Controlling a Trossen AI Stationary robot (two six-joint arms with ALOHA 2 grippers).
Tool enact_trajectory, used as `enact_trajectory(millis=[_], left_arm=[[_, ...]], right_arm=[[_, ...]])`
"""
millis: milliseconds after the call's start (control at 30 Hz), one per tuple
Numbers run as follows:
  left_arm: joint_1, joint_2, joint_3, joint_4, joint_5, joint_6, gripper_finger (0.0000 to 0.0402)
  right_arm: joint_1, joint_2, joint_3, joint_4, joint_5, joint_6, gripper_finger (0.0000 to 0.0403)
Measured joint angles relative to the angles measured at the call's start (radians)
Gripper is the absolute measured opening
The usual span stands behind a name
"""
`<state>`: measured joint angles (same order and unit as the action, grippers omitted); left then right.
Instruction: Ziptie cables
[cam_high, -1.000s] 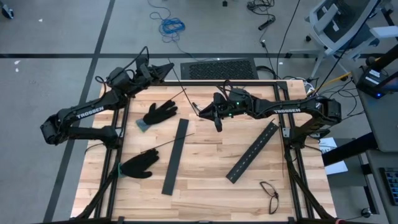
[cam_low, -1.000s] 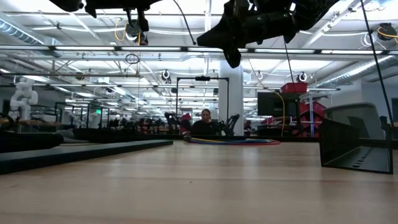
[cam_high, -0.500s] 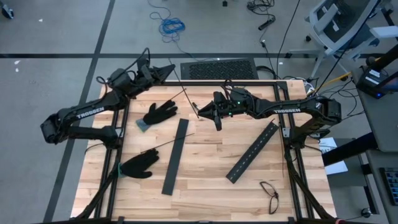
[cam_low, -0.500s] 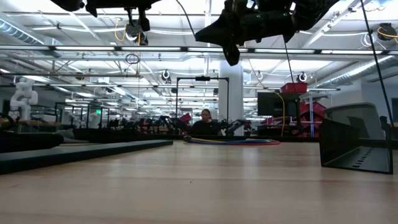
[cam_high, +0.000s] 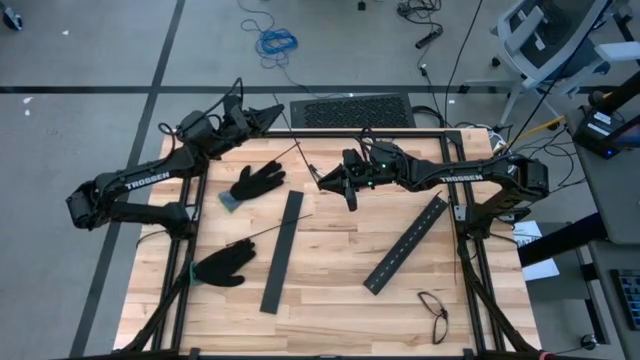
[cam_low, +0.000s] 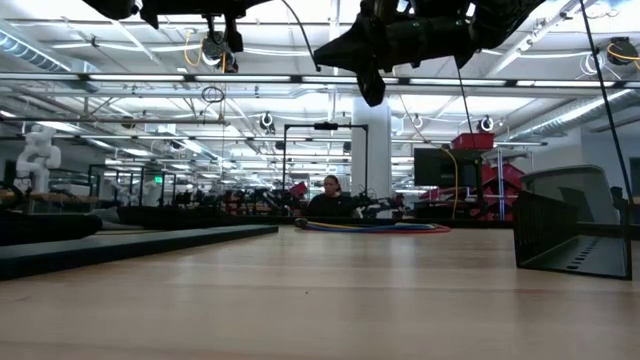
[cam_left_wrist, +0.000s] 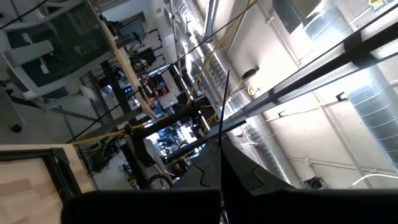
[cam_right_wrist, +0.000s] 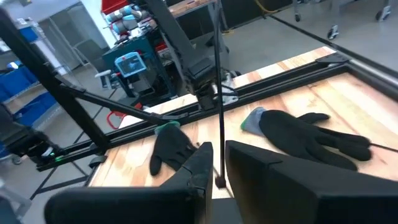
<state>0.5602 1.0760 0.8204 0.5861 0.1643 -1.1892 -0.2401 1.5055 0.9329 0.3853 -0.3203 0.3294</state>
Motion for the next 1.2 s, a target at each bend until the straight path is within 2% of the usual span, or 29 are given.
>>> enact_trajectory(millis=[1200], left_arm=[[0.000,-0.001,0.000,0.007,0.021,-0.027,0.0000]], right_arm=[[0.000,0.000,0.000,0.009,-0.008,-0.012,0.0038]])
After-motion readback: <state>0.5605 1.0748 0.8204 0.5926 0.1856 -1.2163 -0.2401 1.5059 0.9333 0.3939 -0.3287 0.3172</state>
